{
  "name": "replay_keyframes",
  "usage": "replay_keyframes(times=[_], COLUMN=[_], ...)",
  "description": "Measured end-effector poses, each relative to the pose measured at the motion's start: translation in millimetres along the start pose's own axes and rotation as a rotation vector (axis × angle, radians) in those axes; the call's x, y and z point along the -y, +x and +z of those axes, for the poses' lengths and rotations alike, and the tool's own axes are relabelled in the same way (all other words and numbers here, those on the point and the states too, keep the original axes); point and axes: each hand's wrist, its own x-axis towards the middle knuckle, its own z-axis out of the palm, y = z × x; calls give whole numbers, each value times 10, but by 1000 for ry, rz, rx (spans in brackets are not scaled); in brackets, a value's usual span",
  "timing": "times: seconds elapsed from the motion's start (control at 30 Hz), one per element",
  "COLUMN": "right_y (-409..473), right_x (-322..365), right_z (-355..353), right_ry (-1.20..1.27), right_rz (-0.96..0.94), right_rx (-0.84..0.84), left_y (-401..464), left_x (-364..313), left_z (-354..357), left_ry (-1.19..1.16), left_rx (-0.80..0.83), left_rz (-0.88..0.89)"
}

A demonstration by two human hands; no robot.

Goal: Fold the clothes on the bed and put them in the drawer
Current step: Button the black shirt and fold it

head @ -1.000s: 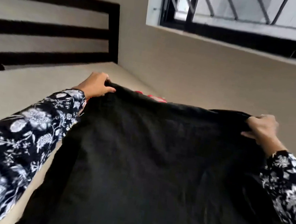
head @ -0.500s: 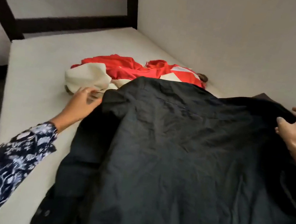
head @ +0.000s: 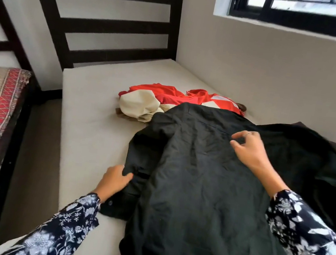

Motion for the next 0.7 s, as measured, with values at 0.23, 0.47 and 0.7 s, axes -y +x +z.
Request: replay_keyframes(times=[0.23,0.47,0.7], right_y=[-12,-3,2], right_x=[287,190,229], right_z=[-174,-59,295], right_ry=[-27,-149,-206], right_rz=[-93,-115,-129], right_rx=[48,138,296], left_y=[438,658,798], left_x=[121,364,547], left_z=[-1236,-1342,-840], left_ry=[-176,265,-156], left_rx=[-370,171,140], left_rz=[-140,-208,-285])
